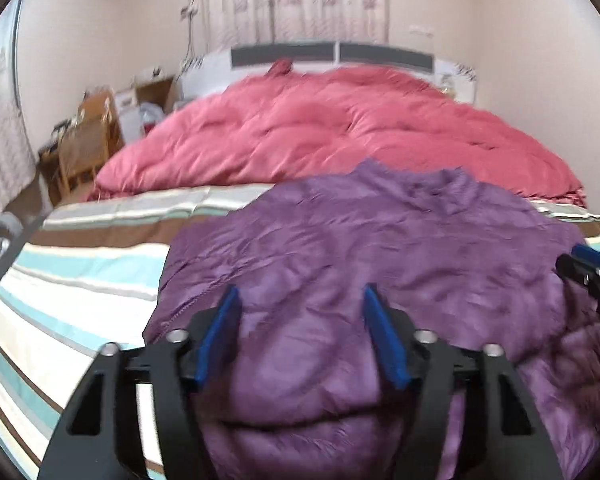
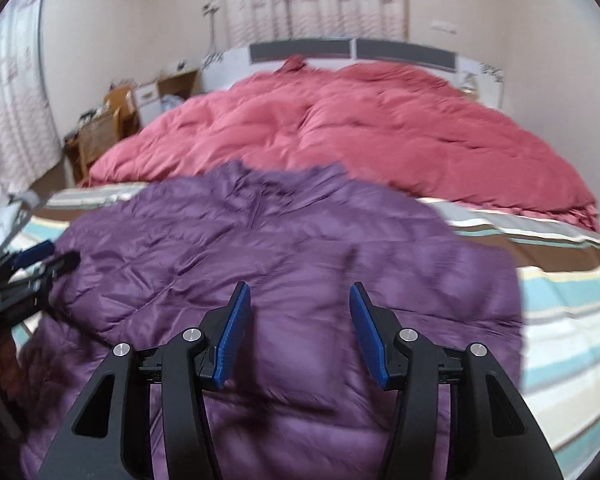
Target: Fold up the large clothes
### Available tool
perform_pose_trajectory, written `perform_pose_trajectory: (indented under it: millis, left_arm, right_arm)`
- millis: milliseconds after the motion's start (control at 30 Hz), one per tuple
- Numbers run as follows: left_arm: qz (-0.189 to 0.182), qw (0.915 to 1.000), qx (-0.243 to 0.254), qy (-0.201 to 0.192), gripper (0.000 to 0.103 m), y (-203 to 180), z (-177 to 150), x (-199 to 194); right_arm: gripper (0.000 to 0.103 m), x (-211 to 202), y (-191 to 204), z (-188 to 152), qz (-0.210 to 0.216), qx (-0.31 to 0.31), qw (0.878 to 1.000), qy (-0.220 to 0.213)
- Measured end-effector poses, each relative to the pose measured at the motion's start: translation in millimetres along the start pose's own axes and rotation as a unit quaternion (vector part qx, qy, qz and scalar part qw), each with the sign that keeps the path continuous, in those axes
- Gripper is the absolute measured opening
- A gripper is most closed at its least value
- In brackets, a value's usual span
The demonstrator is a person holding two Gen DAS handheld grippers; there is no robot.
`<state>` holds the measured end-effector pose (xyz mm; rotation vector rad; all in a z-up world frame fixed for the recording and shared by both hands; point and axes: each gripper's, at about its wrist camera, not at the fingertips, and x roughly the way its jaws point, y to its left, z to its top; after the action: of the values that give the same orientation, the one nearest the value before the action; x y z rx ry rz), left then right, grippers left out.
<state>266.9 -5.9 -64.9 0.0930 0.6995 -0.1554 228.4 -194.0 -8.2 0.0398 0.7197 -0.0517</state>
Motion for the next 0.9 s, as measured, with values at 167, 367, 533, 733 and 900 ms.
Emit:
perform_pose_trajectory:
  millis: [167,367,533,733,900]
  left_arm:
    - [0.016,0.9984,-0.007,0.054,0.056,11,3,47]
    - [0.001,0.9973,-0.031,0.066,0.056,17,0,62]
    - [0.019,0.9982,-0.024,0.052,0.064,15,6,50]
    - [0.032,0.9971,-0.066,0.019,0.08,18,14,19]
    - [0.042,0.9977,-0.052,0.013,0.083,11,31,28]
  right_arm:
    - [0.051,43,-7,-8,-0.019,0.016,0.998,0.056]
    - [0.051,53,-9,-18,-0.031,0.024,0.997,0.061]
    - [0.051,49,-12,-20,-0.029,0.028,0.998,0.056]
    - [0.051,30,-10,-14,-0.027,0.025,0.999,0.035]
    - [0.051,-2,-8,6,-0.014,0.027,0.999,-0.027]
